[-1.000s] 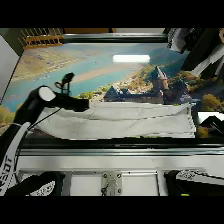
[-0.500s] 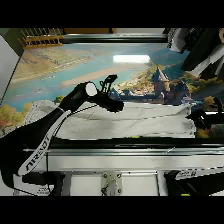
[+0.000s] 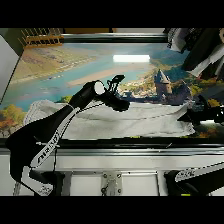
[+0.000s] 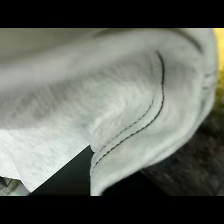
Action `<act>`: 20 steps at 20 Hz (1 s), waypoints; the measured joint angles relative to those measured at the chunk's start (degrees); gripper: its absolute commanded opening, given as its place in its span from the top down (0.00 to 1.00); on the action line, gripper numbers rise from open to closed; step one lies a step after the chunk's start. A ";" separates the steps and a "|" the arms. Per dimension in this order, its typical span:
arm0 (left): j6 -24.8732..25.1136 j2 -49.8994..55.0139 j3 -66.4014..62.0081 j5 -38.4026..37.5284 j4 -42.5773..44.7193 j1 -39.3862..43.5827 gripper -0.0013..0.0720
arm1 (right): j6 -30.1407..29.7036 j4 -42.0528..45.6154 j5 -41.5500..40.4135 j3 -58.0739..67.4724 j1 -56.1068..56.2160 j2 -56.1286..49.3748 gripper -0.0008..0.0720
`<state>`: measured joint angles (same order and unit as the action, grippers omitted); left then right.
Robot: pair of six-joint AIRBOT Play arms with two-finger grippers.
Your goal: Fold the clothes and pants, and hang the long-sleeved shirts on hangers.
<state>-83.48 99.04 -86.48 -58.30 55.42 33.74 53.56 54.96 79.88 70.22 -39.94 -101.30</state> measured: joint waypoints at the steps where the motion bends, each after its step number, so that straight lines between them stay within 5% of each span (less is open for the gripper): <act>1: 0.00 0.50 -0.09 0.68 0.00 0.35 0.94 | 0.63 0.81 1.01 0.63 0.31 1.57 0.95; 11: 0.13 16.15 -14.82 1.86 -0.22 8.26 0.94 | 16.04 9.33 14.27 11.65 13.84 22.14 0.95; 20: -0.02 24.26 -24.50 -1.55 -0.09 11.15 0.95 | 30.82 15.82 17.86 16.76 34.25 30.56 0.95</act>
<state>-83.50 123.31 -110.98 -59.86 55.33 44.88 84.38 70.78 97.73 86.98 -5.69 -70.74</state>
